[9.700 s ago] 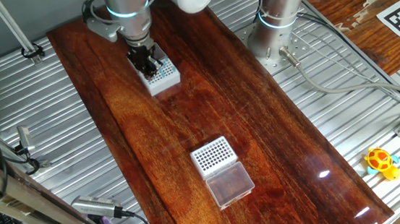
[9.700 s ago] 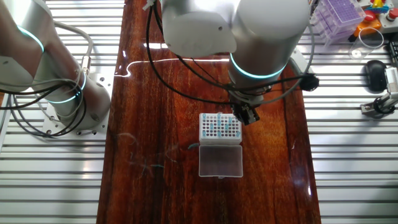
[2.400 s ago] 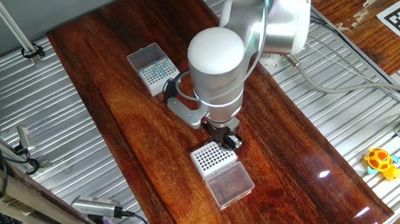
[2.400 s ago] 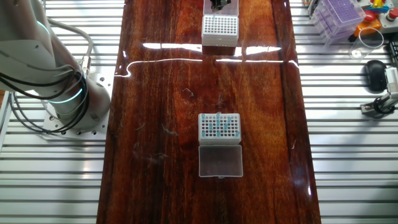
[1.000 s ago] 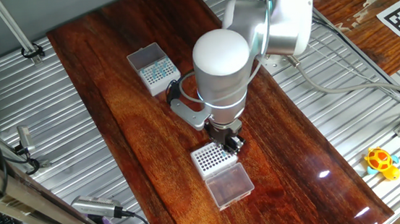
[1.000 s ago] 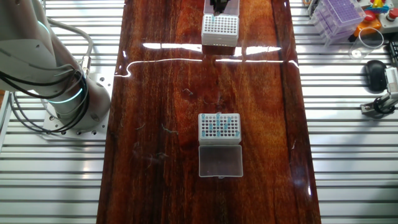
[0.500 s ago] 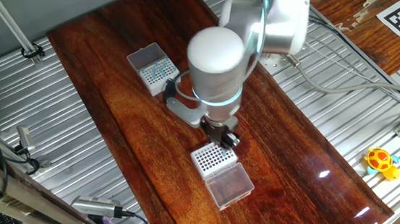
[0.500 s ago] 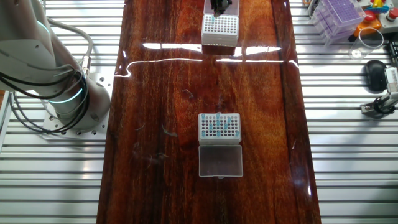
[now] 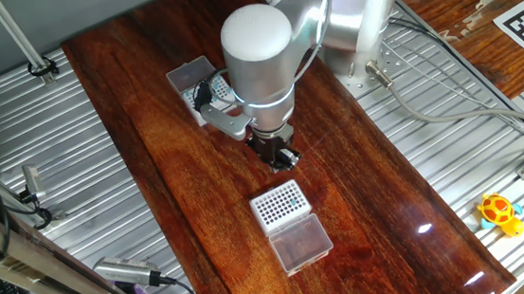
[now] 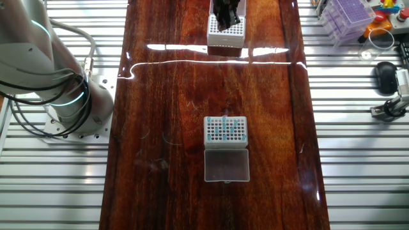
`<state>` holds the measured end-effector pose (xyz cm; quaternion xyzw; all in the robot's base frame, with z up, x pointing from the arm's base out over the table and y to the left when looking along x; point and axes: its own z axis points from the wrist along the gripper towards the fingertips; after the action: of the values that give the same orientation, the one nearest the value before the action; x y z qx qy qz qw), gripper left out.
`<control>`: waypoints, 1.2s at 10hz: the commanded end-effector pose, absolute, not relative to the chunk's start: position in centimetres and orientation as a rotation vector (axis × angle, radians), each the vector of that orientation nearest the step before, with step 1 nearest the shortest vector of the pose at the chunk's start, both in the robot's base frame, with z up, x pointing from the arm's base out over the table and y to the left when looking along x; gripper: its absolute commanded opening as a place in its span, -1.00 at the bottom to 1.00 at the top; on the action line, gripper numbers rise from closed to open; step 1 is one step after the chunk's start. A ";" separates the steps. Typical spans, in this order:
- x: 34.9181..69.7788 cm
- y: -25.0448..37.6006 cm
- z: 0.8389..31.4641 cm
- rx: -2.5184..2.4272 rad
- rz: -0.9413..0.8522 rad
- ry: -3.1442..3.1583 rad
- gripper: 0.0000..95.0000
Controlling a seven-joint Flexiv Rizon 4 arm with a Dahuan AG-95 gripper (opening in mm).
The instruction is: Transfer all medium pipette tips from one holder to another
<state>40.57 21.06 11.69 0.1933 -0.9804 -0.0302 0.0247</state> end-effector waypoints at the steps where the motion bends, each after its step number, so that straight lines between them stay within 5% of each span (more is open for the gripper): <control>1: 40.7 21.2 11.6 0.505 -0.072 -3.041 -1.00; 12: 40.7 20.5 11.7 0.383 -0.049 -3.071 -1.00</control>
<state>40.94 20.33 11.64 0.1256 -0.9917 -0.0148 0.0225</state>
